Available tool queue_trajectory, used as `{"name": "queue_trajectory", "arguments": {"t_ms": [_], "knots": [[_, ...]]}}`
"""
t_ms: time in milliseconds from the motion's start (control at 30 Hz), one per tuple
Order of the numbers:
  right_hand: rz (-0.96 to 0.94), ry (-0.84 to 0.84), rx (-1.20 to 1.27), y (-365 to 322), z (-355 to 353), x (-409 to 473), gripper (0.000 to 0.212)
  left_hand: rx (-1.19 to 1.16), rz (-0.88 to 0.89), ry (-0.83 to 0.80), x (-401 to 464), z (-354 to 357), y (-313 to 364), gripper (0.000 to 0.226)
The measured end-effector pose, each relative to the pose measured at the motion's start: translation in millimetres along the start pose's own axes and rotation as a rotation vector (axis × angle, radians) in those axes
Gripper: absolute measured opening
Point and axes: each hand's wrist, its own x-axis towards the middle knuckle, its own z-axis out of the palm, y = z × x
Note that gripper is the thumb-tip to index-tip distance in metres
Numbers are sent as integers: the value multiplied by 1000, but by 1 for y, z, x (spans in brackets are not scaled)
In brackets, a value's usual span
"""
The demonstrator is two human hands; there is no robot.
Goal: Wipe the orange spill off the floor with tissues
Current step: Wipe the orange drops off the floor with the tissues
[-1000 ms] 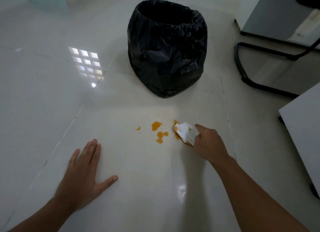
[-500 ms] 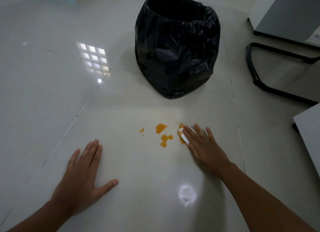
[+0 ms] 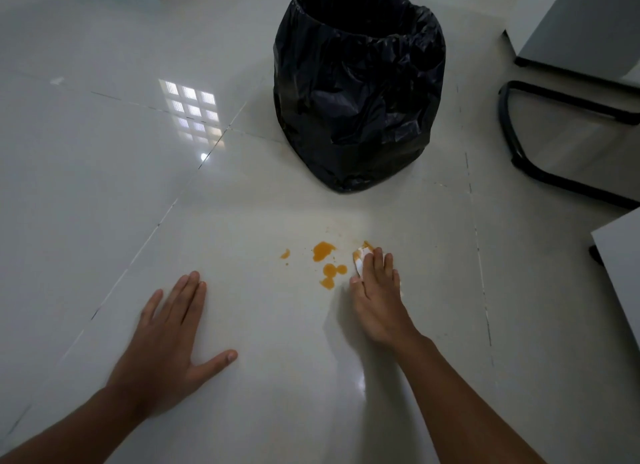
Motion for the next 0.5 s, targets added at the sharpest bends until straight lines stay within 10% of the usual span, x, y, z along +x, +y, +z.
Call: {"name": "queue_trajectory", "arguments": {"t_ms": [500], "knots": [[-4,-38,-36,-52,13,20,76,-12,-11,0,0,0,0,110]]}}
